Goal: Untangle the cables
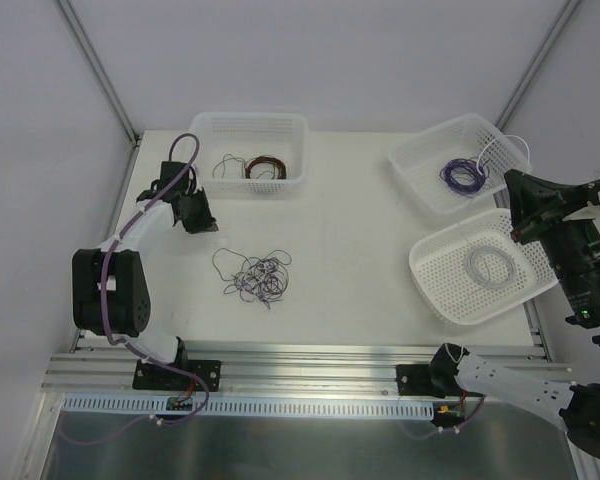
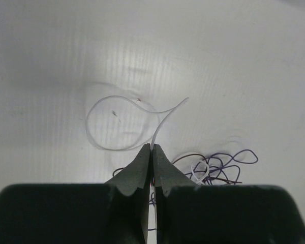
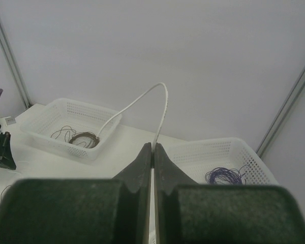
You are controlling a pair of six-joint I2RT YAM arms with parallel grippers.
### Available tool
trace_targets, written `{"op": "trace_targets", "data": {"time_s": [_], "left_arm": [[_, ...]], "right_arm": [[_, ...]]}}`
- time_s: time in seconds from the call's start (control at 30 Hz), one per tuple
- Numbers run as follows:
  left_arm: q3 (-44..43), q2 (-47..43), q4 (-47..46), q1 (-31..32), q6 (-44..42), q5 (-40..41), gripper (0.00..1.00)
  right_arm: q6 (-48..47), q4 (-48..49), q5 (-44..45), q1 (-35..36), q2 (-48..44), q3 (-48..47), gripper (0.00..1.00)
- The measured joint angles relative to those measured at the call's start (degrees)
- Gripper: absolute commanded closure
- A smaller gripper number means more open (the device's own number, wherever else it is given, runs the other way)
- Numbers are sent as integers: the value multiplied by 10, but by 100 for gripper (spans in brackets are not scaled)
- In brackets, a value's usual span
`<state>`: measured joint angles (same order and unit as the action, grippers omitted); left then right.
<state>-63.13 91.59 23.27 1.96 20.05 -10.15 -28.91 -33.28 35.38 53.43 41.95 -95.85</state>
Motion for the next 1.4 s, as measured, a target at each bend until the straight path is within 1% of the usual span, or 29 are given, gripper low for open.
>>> {"op": "trace_targets", "data": {"time_s": [0.03, 0.17, 0.23, 0.27, 0.33, 0.37, 0.4, 0.47, 0.5, 0.6, 0.63, 0.73, 0.83, 1.0, 1.17, 1.4], "left_arm": [[6, -13, 1, 3, -1, -9, 100], [45, -90, 0, 30, -12, -48, 93], [73, -137, 0, 50, -20, -68, 86], [88, -159, 0, 63, -26, -79, 81], [119, -196, 0, 87, -37, -95, 75], [134, -212, 0, 94, -42, -103, 71], [150, -228, 2, 108, -47, -110, 57], [177, -260, 3, 119, -59, -123, 44], [186, -274, 6, 120, -62, -124, 36], [209, -331, 11, 119, -74, -113, 22], [215, -355, 10, 119, -77, -103, 12], [227, -397, 6, 119, -82, -84, 2], [231, -415, 3, 119, -83, -56, 1], [237, -431, -2, 119, -82, -16, 1], [238, -443, -3, 119, -82, 4, 1], [238, -442, -3, 119, -82, 7, 1]], "right_arm": [[-4, 0, 3, 0, 2, -1, 99], [-24, 3, 19, 0, 19, -12, 99], [-40, 12, 32, 0, 27, -13, 99], [-49, 16, 39, 0, 31, -13, 99], [-65, 24, 51, 0, 39, -13, 99], [-73, 29, 58, 0, 45, -14, 99], [-80, 33, 63, 0, 51, -16, 99], [-93, 42, 76, 0, 67, -21, 99], [-99, 47, 82, 0, 76, -23, 99], [-118, 62, 99, -1, 104, -25, 99], [-126, 71, 107, -5, 117, -25, 99], [-143, 82, 118, -22, 146, -31, 99], [-156, 90, 123, -54, 179, -53, 99], [-150, 93, 120, -137, 188, -55, 99], [-97, 69, 89, -248, 176, -44, 99], [-36, 41, 38, -350, 169, -28, 99]]}}
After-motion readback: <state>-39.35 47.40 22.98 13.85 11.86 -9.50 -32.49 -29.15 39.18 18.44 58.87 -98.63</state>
